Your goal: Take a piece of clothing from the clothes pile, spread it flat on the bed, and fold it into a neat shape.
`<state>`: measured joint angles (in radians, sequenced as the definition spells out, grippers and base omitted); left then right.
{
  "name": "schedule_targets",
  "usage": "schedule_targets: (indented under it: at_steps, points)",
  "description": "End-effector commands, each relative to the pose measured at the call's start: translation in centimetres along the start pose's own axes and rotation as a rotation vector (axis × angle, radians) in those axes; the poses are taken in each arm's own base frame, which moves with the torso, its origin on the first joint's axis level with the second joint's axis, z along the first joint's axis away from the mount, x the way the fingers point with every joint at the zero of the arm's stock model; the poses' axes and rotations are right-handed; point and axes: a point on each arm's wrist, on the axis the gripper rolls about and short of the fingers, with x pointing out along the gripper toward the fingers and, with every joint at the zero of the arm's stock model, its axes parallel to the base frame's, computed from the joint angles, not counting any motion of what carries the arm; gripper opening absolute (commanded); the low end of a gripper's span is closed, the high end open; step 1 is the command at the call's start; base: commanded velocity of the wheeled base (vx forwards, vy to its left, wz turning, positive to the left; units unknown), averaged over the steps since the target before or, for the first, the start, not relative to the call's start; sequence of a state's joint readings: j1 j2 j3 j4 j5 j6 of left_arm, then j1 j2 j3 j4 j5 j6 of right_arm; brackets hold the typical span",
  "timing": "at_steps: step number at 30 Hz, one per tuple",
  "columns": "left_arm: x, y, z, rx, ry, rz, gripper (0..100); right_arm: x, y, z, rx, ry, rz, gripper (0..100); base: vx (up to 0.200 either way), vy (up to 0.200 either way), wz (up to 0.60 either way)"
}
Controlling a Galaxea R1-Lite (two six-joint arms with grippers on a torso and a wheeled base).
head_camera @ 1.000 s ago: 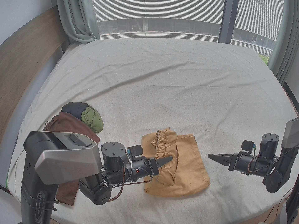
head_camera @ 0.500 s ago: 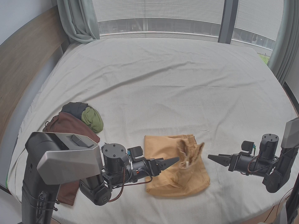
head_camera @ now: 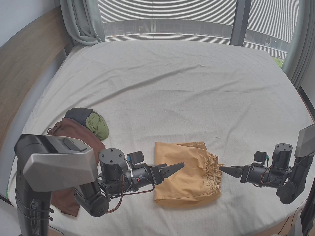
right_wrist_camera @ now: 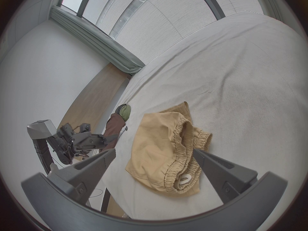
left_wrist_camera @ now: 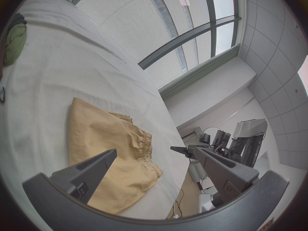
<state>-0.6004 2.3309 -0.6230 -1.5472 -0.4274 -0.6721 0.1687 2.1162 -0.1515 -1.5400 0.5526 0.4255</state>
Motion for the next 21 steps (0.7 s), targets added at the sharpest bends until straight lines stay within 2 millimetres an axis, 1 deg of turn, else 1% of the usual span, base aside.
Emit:
schedule_targets:
  at_steps: [1,8,11,17,21]
  points:
    - [-2.0,-0.9,1.8,0.029,-0.045,0.007,100,0.1,-0.9,-1.1,0.036,0.046,-0.032,100,0.0,0.0,0.0]
    - [-4.9,-1.4,3.6,0.04,-0.093,0.032,100,-0.2,-1.8,-2.1,0.075,0.085,-0.067,100,0.0,0.0,0.0]
    - [-6.2,-1.8,4.0,0.041,-0.106,0.043,100,-0.1,-2.0,-2.6,0.09,0.106,-0.076,100,0.0,0.0,0.0]
    - [-7.3,-2.0,3.9,0.064,-0.107,0.06,100,0.1,-2.5,-3.3,0.111,0.135,-0.091,100,0.0,0.0,0.0]
    - [-8.4,-2.6,4.6,0.107,-0.133,0.063,100,0.4,-3.1,-3.9,0.128,0.159,-0.102,100,0.0,0.0,0.0]
